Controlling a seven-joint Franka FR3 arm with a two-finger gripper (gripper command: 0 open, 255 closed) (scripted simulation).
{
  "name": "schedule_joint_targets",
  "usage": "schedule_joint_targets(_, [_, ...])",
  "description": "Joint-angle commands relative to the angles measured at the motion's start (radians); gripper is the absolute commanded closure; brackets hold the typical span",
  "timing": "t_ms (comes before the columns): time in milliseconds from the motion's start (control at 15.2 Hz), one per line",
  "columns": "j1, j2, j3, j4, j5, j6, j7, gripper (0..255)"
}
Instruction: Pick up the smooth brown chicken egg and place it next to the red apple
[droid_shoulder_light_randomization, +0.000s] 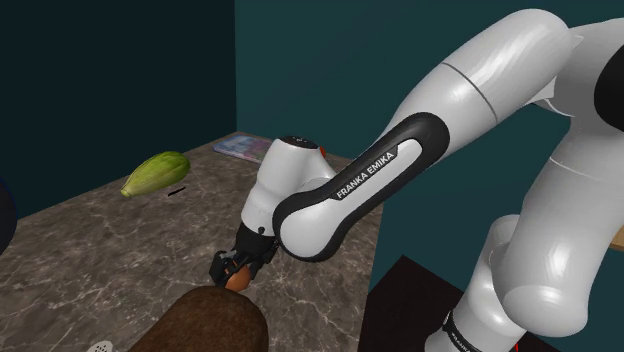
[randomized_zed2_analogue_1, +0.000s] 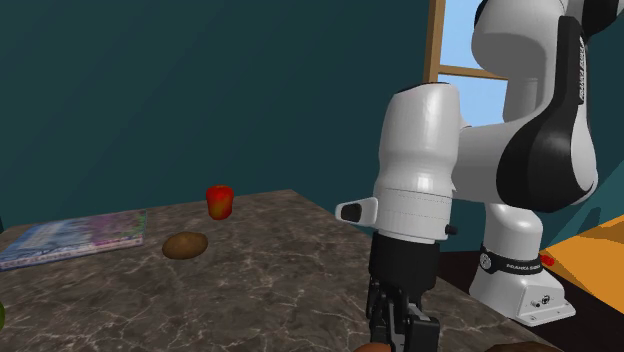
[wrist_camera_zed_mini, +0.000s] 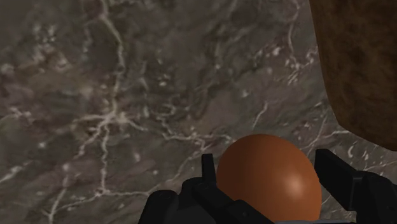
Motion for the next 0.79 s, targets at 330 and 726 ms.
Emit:
schedule_joint_targets(330, [-0.001,-0.024,-0.001,0.006,0.005,-0.030,0.000,255])
schedule_joint_targets(726, [-0.002,-0.092,-0.007,0.030,0.013,-0.121,0.003,255])
